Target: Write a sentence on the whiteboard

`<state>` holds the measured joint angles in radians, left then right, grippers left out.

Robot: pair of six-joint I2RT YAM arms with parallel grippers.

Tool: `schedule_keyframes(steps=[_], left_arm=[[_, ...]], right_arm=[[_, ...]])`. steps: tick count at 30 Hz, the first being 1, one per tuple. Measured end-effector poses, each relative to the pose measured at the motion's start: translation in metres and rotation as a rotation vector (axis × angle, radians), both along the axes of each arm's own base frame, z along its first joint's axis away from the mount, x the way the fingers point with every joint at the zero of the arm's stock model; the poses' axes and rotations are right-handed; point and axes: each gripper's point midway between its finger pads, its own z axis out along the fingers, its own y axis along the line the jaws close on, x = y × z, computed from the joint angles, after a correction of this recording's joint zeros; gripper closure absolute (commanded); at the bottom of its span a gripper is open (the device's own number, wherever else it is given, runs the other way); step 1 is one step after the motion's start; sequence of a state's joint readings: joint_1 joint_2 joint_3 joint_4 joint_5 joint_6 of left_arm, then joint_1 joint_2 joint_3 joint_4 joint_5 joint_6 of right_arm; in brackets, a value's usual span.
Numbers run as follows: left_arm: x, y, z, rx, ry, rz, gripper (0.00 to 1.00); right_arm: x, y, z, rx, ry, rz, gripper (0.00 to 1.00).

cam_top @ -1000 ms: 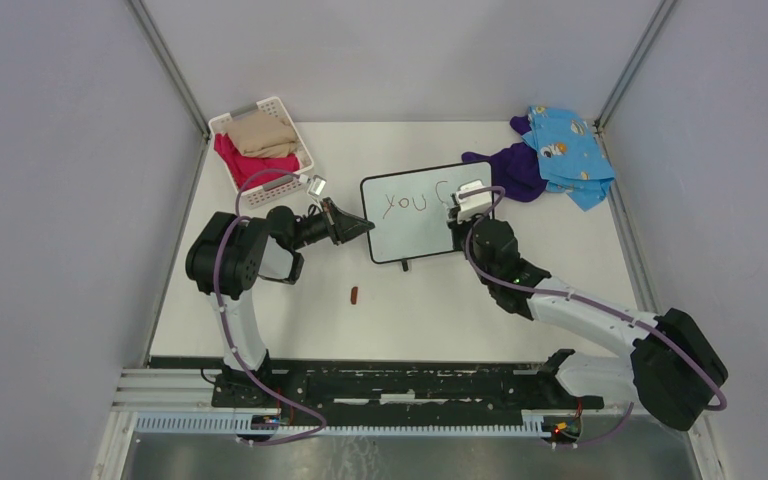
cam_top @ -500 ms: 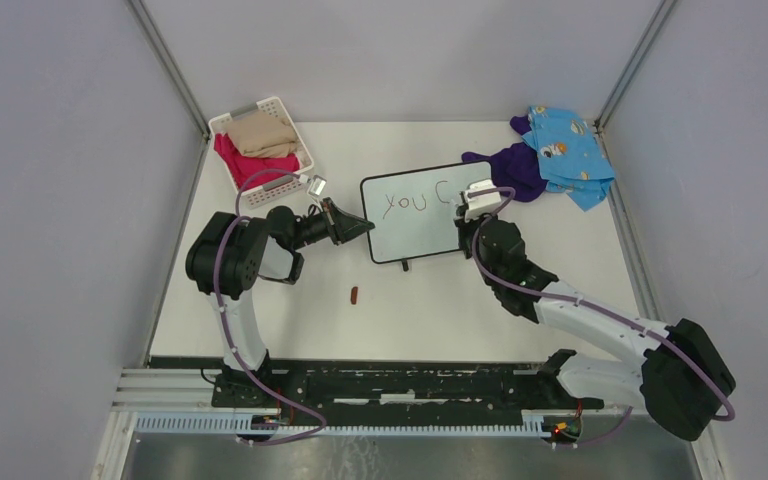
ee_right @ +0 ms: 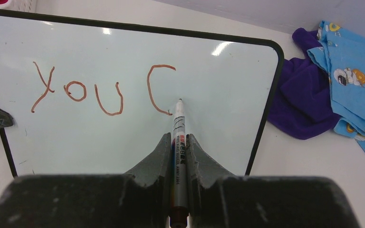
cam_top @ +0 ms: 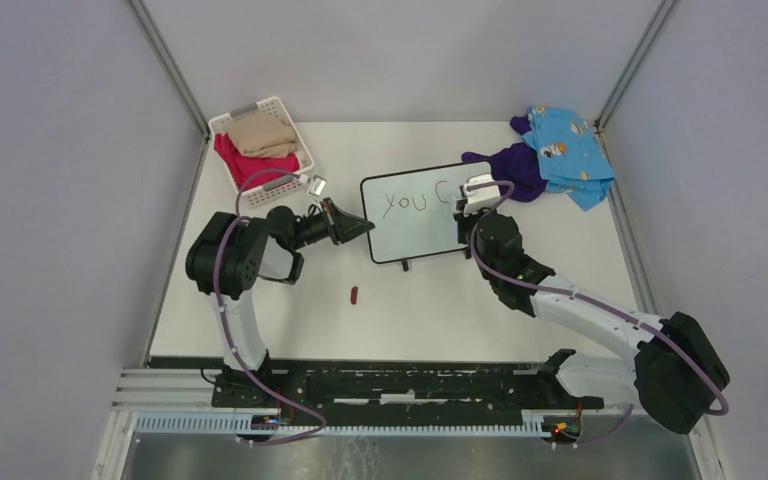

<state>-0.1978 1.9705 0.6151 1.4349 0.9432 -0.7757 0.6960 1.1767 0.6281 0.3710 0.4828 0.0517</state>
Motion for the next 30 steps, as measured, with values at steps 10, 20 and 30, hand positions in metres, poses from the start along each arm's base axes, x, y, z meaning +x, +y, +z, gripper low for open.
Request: schedule_keyframes(steps=[10, 20, 30], left_arm=[[0.0000, 0.0000, 0.0000, 0.000, 0.000, 0.000, 0.87], [0.0000, 0.0000, 0.0000, 0.000, 0.000, 0.000, 0.87], [0.0001, 0.0000, 0.0000, 0.000, 0.000, 0.000, 0.87]], right_arm=[[0.0038, -0.0005, -0.0037, -0.003, 0.010, -0.009, 1.00], [0.0063, 0.0034, -0.0031, -0.001, 0.010, 0.003, 1.00], [0.0047, 0.0078, -0.0048, 0.003, 0.015, 0.031, 1.00]])
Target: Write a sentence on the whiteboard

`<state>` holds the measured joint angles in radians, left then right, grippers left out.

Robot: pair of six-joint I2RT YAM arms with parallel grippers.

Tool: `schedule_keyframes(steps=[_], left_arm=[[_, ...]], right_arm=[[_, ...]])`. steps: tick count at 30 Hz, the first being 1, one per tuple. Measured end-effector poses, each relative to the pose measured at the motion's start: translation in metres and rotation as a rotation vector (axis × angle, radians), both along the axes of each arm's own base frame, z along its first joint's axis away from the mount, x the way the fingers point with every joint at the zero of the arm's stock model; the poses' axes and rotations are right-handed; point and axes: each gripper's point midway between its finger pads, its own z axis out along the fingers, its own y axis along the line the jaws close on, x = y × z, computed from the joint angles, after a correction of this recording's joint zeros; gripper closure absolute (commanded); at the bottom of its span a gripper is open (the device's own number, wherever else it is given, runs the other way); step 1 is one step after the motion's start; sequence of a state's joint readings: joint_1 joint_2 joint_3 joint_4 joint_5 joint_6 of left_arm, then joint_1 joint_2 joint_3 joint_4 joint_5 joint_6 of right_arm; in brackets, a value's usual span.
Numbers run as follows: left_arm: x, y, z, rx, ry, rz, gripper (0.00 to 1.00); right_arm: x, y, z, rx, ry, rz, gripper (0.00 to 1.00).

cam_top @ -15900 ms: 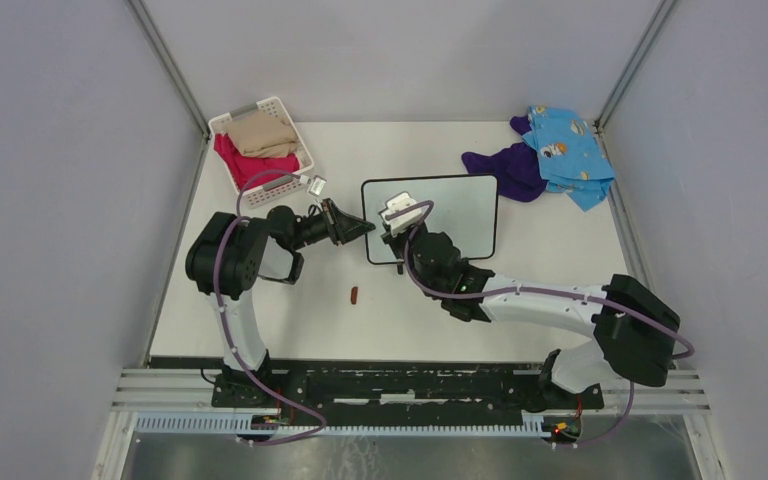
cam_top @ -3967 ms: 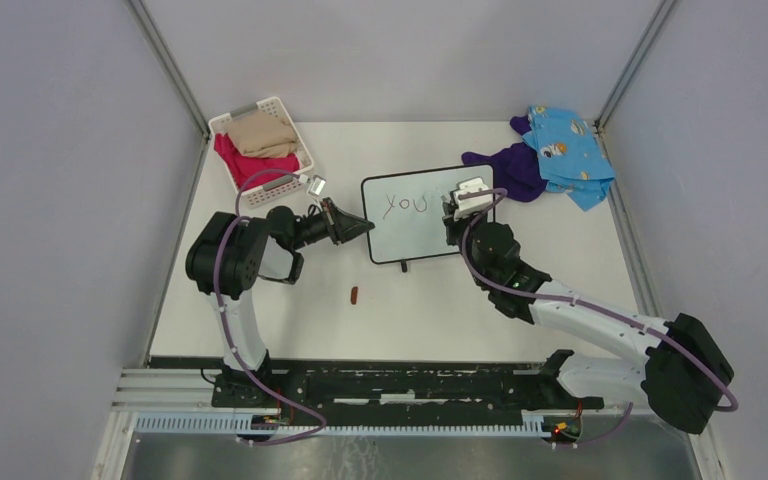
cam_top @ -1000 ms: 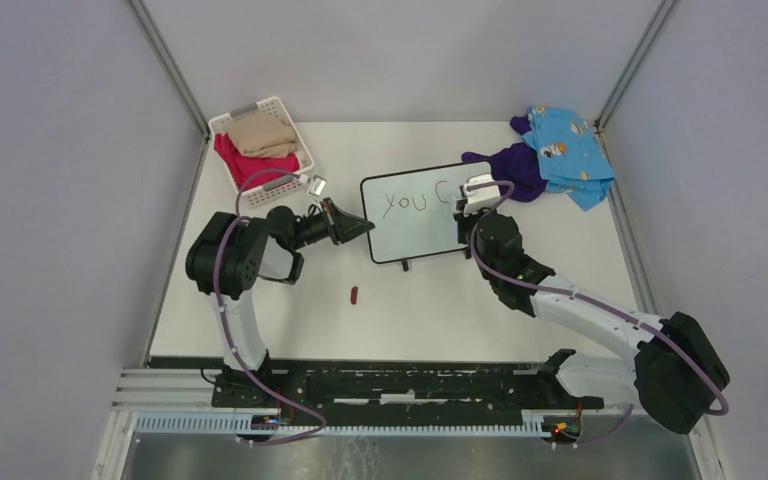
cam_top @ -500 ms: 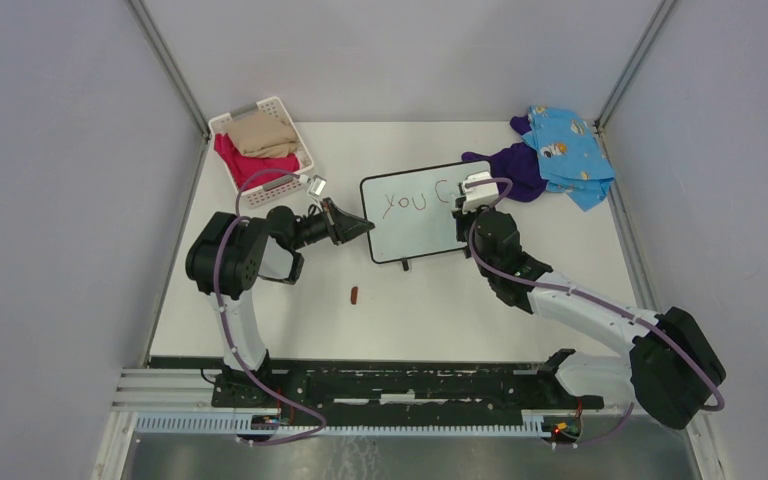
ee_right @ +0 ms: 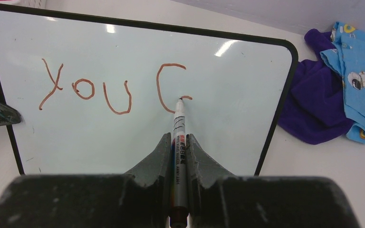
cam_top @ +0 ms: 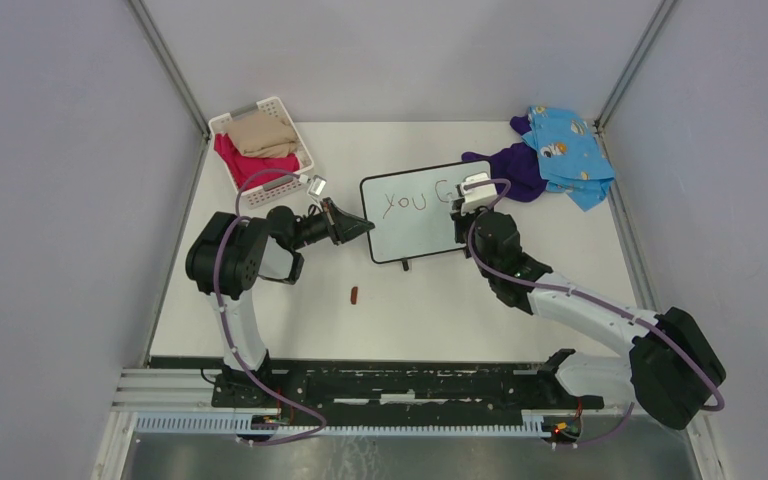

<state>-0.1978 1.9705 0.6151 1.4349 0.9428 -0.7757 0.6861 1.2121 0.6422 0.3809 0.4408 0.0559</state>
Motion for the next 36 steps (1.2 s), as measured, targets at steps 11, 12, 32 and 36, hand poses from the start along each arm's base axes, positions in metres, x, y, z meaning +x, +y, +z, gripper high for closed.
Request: schedule_keyframes(steps=[11, 12, 32, 36], left_arm=[[0.000, 0.000, 0.000, 0.000, 0.000, 0.000, 0.87], [0.000, 0.000, 0.000, 0.000, 0.000, 0.000, 0.87], [0.000, 0.000, 0.000, 0.000, 0.000, -0.001, 0.87], [0.000, 0.000, 0.000, 0.000, 0.000, -0.001, 0.87]], right_arm=[[-0.007, -0.003, -0.010, -0.008, 0.015, 0.015, 1.00], [-0.007, -0.003, -0.010, -0.008, 0.015, 0.014, 1.00], [-0.004, -0.010, -0.007, -0.030, 0.016, -0.030, 1.00], [-0.002, -0.009, -0.001, -0.028, 0.006, -0.031, 1.00]])
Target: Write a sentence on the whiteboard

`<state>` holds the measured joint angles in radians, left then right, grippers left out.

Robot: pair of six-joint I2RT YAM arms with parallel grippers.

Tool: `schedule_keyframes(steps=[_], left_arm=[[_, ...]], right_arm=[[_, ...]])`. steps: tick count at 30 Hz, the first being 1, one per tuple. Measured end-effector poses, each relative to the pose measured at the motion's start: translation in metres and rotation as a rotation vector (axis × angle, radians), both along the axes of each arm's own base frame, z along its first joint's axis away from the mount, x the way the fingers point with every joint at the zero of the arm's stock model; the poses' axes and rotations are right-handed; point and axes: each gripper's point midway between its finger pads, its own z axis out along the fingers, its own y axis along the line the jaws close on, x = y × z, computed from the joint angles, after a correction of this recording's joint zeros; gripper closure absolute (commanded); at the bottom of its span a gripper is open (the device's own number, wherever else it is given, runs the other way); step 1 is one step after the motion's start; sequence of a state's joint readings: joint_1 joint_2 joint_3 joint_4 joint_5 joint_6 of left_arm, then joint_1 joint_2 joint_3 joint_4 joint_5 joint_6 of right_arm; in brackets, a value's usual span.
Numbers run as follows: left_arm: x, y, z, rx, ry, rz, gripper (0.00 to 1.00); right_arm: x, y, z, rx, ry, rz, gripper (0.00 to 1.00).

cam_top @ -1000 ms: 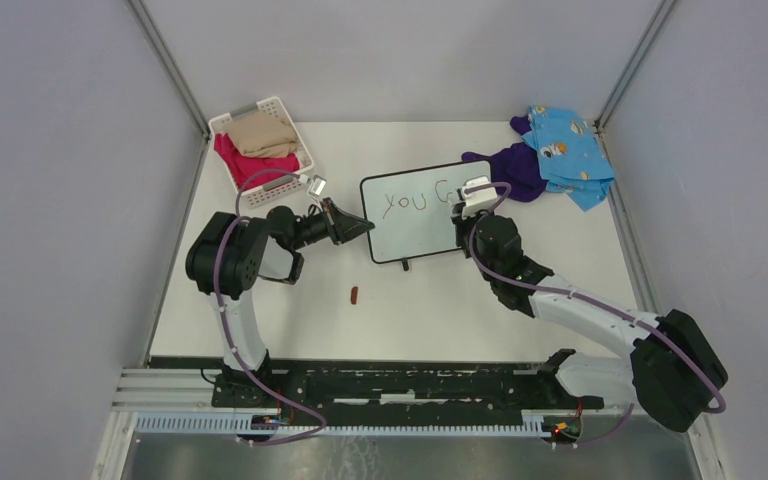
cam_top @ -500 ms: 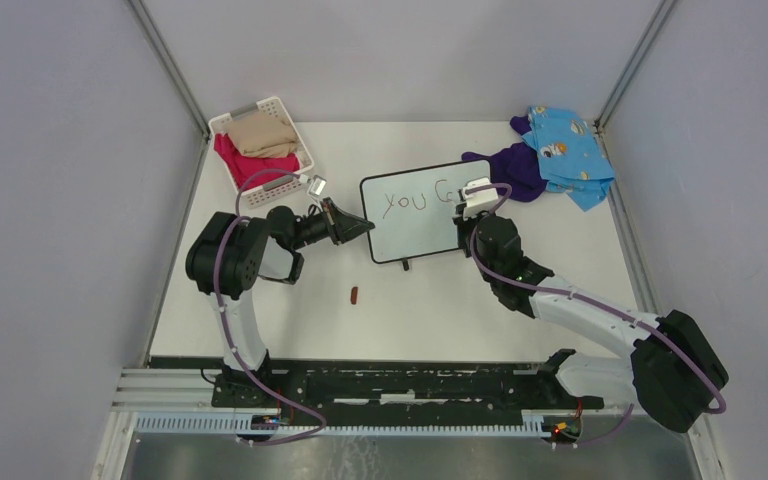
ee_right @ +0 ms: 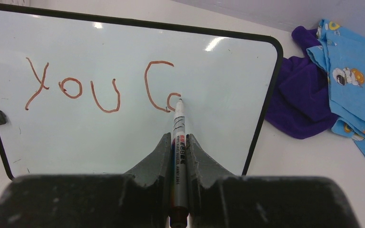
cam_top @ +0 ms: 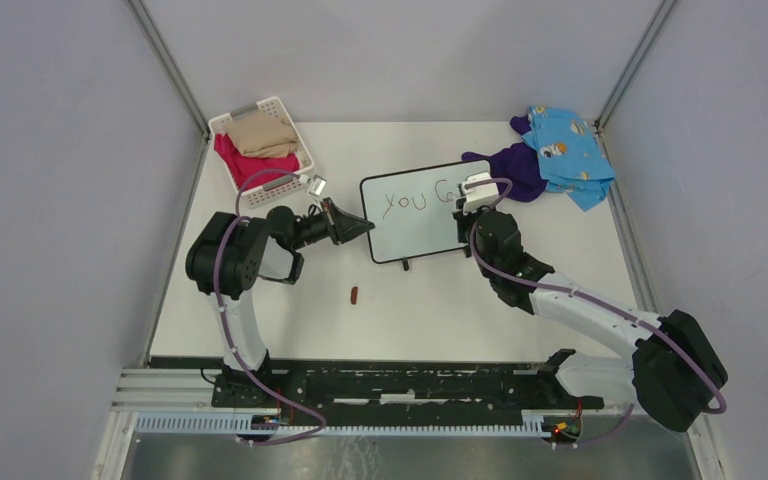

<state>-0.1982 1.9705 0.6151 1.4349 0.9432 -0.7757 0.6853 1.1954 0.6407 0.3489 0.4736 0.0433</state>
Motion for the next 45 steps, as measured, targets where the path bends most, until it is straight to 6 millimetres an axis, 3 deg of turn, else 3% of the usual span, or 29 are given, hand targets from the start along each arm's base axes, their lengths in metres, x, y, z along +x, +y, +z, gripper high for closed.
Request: schedule_keyframes(steps=[25, 37, 45], left_arm=[[0.000, 0.000, 0.000, 0.000, 0.000, 0.000, 0.87], [0.000, 0.000, 0.000, 0.000, 0.000, 0.000, 0.87], [0.000, 0.000, 0.000, 0.000, 0.000, 0.000, 0.87]], right_arm=[[0.004, 0.003, 0.001, -0.005, -0.002, 0.001, 1.00], [-0.004, -0.004, -0.011, -0.013, 0.011, -0.002, 1.00], [-0.006, -0.007, -0.003, 0.001, -0.007, -0.005, 1.00]])
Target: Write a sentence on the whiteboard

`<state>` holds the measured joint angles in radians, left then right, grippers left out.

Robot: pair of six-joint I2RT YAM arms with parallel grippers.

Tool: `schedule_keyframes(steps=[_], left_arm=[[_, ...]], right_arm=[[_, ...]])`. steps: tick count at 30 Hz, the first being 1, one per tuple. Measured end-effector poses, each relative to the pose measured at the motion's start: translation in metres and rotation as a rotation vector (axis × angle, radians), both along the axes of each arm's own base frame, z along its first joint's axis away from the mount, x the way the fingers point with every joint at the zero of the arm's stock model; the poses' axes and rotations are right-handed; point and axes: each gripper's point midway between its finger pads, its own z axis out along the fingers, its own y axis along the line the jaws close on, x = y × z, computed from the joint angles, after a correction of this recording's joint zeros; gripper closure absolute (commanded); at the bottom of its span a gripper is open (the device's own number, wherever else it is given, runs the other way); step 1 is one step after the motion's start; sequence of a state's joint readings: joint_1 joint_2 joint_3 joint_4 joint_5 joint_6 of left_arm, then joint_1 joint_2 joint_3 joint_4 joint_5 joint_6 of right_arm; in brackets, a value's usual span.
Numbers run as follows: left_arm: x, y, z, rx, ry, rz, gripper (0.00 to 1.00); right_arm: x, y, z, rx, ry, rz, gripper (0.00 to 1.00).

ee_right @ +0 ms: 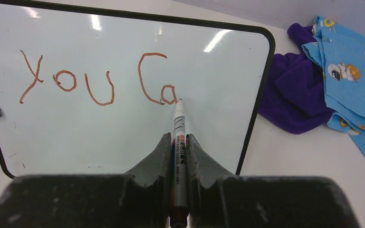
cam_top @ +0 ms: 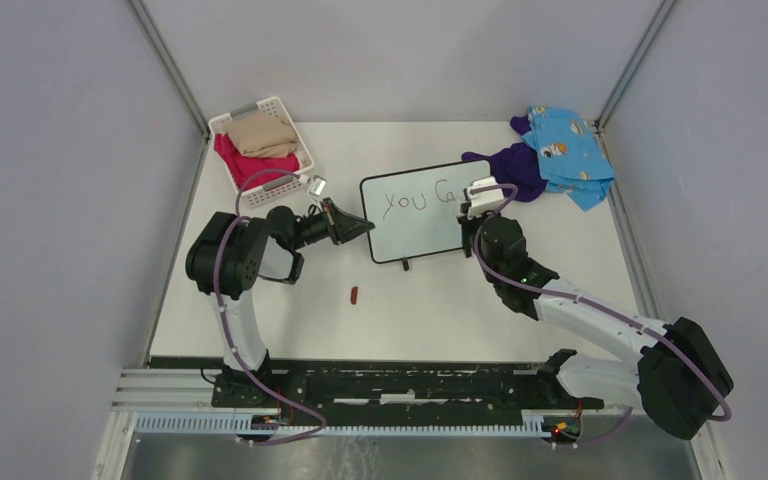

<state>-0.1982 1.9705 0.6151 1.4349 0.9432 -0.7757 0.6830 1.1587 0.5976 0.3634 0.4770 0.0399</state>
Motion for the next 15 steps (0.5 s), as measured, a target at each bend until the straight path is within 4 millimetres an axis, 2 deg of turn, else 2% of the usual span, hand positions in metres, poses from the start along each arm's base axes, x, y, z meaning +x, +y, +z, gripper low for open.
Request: schedule_keyframes(steps=[10, 15], left_arm=[[0.000, 0.000, 0.000, 0.000, 0.000, 0.000, 0.87], [0.000, 0.000, 0.000, 0.000, 0.000, 0.000, 0.87]], right_arm=[[0.007, -0.001, 0.016, 0.018, -0.029, -0.014, 1.00], [0.010, 0.001, 0.017, 0.018, -0.027, -0.014, 1.00]])
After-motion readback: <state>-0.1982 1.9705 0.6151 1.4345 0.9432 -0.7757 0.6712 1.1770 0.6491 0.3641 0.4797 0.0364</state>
